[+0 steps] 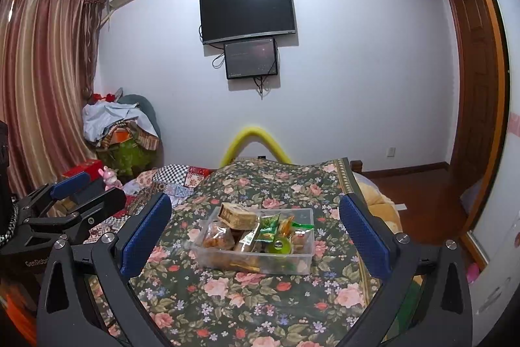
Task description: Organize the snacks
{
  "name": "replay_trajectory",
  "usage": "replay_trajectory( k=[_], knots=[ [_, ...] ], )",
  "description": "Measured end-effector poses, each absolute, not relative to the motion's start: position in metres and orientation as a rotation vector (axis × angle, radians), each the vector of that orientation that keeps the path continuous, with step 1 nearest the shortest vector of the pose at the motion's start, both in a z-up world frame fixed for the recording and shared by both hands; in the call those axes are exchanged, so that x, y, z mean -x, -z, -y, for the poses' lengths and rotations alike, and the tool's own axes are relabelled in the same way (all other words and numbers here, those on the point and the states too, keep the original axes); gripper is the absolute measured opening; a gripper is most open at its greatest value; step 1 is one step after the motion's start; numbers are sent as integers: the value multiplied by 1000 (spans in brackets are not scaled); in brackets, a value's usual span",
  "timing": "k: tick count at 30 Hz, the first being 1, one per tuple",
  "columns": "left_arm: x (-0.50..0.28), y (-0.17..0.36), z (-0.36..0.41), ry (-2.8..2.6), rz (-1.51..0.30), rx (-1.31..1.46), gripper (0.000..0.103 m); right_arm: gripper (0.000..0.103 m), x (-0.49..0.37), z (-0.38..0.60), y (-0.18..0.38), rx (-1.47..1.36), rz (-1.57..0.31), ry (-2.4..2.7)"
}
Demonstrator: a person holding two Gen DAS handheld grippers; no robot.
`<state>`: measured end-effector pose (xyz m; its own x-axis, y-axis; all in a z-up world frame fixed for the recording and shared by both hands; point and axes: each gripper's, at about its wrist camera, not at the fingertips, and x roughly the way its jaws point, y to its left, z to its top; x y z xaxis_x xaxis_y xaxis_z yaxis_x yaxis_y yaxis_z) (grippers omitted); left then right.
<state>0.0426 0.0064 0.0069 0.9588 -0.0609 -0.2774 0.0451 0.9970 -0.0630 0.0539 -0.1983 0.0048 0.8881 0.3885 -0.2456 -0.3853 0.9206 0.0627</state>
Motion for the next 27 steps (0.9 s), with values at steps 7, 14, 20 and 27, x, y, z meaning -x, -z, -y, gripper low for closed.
replay_trajectory(
  k=[7, 14, 20, 27],
  knots=[
    [-42, -8, -8, 59, -281, 64, 102, 103, -51, 197, -4, -14, -252, -404],
    [-42, -9, -8, 56, -279, 65, 103, 103, -50, 197, -6, -18, -254, -409],
    [-42, -9, -7, 57, -279, 64, 103, 103, -50, 197, -6, -20, -255, -409],
    [-42, -10, -6, 67, -277, 57, 103, 103, -48, 195, -8, -20, -256, -412]
  ],
)
